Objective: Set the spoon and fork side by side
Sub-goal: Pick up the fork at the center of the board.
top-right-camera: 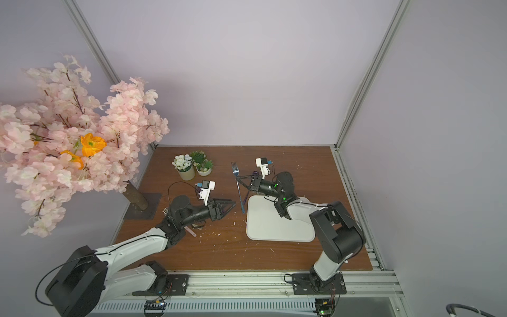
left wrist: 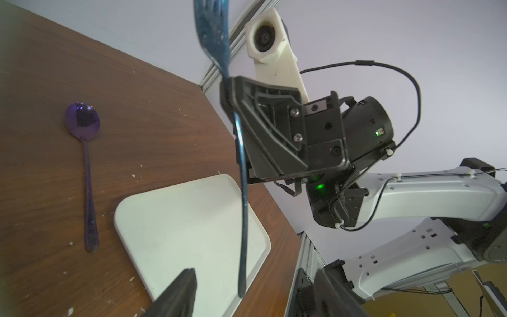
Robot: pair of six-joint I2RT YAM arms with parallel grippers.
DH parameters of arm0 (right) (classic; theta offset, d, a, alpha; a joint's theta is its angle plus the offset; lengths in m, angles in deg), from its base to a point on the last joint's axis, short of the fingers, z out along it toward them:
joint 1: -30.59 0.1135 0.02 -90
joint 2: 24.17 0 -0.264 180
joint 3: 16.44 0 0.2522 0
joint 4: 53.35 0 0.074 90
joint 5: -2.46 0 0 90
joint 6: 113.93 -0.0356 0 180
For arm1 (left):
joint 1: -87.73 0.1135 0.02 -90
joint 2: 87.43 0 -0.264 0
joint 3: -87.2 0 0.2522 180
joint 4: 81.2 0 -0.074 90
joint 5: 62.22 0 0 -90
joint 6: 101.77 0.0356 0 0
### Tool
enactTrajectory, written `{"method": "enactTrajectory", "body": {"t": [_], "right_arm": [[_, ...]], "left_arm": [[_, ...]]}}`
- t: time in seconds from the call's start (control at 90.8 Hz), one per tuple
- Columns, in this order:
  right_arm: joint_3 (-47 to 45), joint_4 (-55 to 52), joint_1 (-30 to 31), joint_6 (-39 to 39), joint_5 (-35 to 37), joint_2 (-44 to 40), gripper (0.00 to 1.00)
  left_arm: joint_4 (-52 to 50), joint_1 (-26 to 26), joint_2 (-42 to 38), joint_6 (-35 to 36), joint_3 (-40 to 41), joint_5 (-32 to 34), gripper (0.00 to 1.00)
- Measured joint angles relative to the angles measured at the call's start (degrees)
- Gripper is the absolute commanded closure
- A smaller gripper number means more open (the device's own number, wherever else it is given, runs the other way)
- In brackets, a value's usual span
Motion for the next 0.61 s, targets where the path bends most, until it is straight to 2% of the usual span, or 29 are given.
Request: {"method": "enactTrajectory", "body": {"t": [0.143,0.308,0.407,0.495,0.606], "right_arm": [[-0.13,4.24,0.0,-3.06,-0.7,-1.31,1.0],[-0.55,6.12,0.0,-4.87,-0.9,-1.64,1.0],[-0.55,6.58,0.0,-5.81,-0.92,-1.64,1.0],[-0.55,7.08,0.0,-6.45,-1.05,-1.7,1.0],[-0.55,6.12,0.02,-6.62,-1.11,-2.14,1.0]], "left_arm": [[3.58,-0.55,3.72,-1.29,-2.25,-2.67,0.36],[6.23,-2.56,5.07,-1.66,-4.83,-4.35,0.53],[7.3,-2.93,5.92,-1.84,-5.42,-4.52,0.72],[7.5,-2.95,6.56,-2.21,-5.38,-4.15,0.98],[7.8,-2.95,6.4,-1.88,-5.31,-3.54,1.0]]}}
